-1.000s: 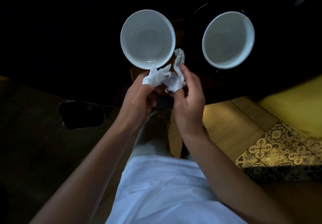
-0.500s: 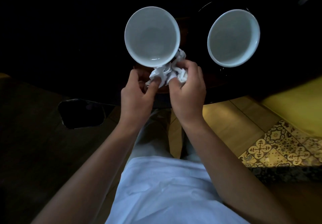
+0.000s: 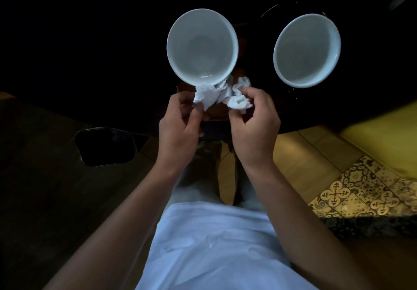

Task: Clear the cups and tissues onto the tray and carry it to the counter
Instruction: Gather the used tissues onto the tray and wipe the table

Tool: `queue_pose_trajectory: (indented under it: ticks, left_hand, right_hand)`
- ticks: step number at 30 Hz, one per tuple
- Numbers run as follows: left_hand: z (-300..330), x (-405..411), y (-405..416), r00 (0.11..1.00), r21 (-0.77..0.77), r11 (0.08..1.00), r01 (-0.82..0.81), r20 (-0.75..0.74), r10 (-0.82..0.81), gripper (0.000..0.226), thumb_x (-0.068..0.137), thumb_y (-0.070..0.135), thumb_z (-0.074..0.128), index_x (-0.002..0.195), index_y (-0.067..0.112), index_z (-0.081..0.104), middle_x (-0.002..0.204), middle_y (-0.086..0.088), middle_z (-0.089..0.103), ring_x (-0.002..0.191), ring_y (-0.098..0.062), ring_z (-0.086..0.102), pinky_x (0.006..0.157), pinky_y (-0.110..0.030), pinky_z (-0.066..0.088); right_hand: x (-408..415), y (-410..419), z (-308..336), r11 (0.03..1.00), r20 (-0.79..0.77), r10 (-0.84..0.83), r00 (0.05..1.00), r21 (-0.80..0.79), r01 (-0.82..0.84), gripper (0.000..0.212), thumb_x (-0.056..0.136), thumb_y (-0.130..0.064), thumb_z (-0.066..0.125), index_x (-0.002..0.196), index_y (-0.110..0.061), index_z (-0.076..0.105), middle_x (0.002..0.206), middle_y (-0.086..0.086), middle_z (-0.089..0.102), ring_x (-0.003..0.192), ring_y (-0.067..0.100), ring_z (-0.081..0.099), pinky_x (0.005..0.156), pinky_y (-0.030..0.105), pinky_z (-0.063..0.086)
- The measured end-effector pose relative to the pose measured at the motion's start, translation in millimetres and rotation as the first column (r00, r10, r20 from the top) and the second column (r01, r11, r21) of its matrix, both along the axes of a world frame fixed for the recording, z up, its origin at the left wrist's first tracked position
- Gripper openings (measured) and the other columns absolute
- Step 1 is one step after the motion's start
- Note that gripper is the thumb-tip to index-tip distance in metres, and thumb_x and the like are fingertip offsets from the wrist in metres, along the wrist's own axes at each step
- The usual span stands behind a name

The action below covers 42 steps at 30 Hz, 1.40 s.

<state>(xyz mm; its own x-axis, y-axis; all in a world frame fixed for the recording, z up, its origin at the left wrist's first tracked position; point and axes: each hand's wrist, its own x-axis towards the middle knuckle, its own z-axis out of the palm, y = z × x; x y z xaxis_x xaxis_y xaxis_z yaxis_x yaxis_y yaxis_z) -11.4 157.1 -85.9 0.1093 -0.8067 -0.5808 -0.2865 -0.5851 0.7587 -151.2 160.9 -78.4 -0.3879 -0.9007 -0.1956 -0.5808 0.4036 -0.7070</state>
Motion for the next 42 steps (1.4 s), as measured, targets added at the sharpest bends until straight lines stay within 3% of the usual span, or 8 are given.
queue_pose_trajectory:
  ticks: [4, 7, 16, 21, 24, 31, 37, 42]
  left_hand:
    - [-0.1, 0.6, -1.4, 0.991, -0.063, 0.997, 0.047, 0.132, -0.039, 0.03, 0.099, 0.028, 0.067, 0.125, 0.017, 0.056, 0.08, 0.001, 0.071, 0.07, -0.013, 0.07, 0.066, -0.04, 0.059]
    - [4.8, -0.6, 0.2, 0.99, -0.093, 0.994, 0.06, 0.131, -0.047, 0.034, 0.096, 0.028, 0.071, 0.124, 0.017, 0.054, 0.084, 0.009, 0.068, 0.072, -0.015, 0.066, 0.066, -0.033, 0.058]
    - [2.6, -6.2, -3.7, 0.974, -0.301, 0.947, 0.109, 0.224, -0.041, 0.008, 0.101, 0.024, 0.065, 0.099, 0.02, 0.059, 0.081, 0.014, 0.062, 0.074, -0.002, 0.064, 0.066, -0.015, 0.049]
    - [-10.3, -2.6, -3.2, 0.889, -0.31, 0.908, 0.282, 0.44, -0.126, 0.015, 0.095, 0.026, 0.072, 0.094, 0.011, 0.071, 0.085, 0.003, 0.07, 0.072, -0.008, 0.063, 0.065, -0.022, 0.052]
    - [-7.3, -3.1, -5.1, 0.897, -0.292, 0.921, 0.26, 0.425, -0.118, 0.013, 0.093, 0.025, 0.075, 0.093, 0.012, 0.071, 0.083, 0.007, 0.069, 0.071, -0.004, 0.061, 0.066, -0.012, 0.046]
    - [-11.8, -2.8, -12.6, 0.918, -0.264, 0.945, 0.196, 0.388, -0.082, 0.017, 0.093, 0.028, 0.075, 0.093, 0.011, 0.073, 0.083, 0.007, 0.073, 0.072, -0.007, 0.068, 0.064, -0.032, 0.058]
    - [-13.2, -3.8, -11.2, 0.948, -0.234, 0.963, 0.131, 0.313, -0.053, 0.018, 0.093, 0.027, 0.075, 0.096, 0.009, 0.073, 0.085, 0.003, 0.075, 0.074, -0.007, 0.073, 0.066, -0.037, 0.061]
    - [-4.3, -1.8, -9.7, 0.943, -0.262, 0.954, 0.144, 0.329, -0.052, 0.023, 0.092, 0.029, 0.078, 0.102, 0.009, 0.07, 0.084, 0.004, 0.071, 0.074, -0.006, 0.067, 0.067, -0.025, 0.057]
  right_hand:
    - [-8.4, -1.1, 0.1, 0.999, -0.035, -0.016, 0.999, 0.044, 0.018, 0.023, 0.082, -0.016, 0.071, 0.104, -0.011, 0.065, 0.097, -0.001, 0.071, 0.089, 0.016, 0.067, 0.077, 0.023, 0.051]
    - [-14.2, 1.2, 4.6, 0.998, -0.038, -0.006, 0.999, 0.063, 0.009, 0.023, 0.084, -0.019, 0.072, 0.104, -0.013, 0.063, 0.092, -0.003, 0.07, 0.082, 0.016, 0.067, 0.071, 0.034, 0.055]
    - [-23.4, 3.6, 17.0, 0.995, 0.015, -0.037, 0.999, 0.092, 0.035, 0.029, 0.087, -0.027, 0.069, 0.111, -0.012, 0.064, 0.103, -0.002, 0.07, 0.094, 0.012, 0.065, 0.078, 0.015, 0.049]
    - [-34.8, 14.4, 15.6, 0.997, -0.045, 0.018, 0.999, 0.072, -0.015, 0.027, 0.085, -0.017, 0.069, 0.11, -0.008, 0.064, 0.106, 0.003, 0.071, 0.095, 0.012, 0.065, 0.078, 0.009, 0.046]
    - [-39.0, 18.6, 16.1, 0.998, -0.054, 0.033, 0.998, 0.059, -0.03, 0.028, 0.085, -0.014, 0.07, 0.112, -0.008, 0.065, 0.107, 0.003, 0.071, 0.096, 0.011, 0.065, 0.079, 0.013, 0.049]
    - [-46.2, 17.8, 28.2, 0.992, -0.127, 0.066, 0.99, -0.097, -0.078, 0.016, 0.088, -0.007, 0.074, 0.102, -0.001, 0.069, 0.094, -0.004, 0.068, 0.086, -0.001, 0.06, 0.077, 0.002, 0.042]
    - [-49.9, 11.9, 33.7, 0.99, -0.079, 0.093, 0.993, -0.099, -0.1, 0.014, 0.087, -0.006, 0.075, 0.099, -0.004, 0.067, 0.088, -0.005, 0.065, 0.078, 0.005, 0.061, 0.069, 0.013, 0.048]
    - [-51.3, 11.3, 43.7, 0.988, -0.015, 0.137, 0.99, -0.072, -0.138, 0.022, 0.085, -0.005, 0.074, 0.105, -0.006, 0.066, 0.093, -0.005, 0.066, 0.084, 0.007, 0.064, 0.074, 0.012, 0.049]
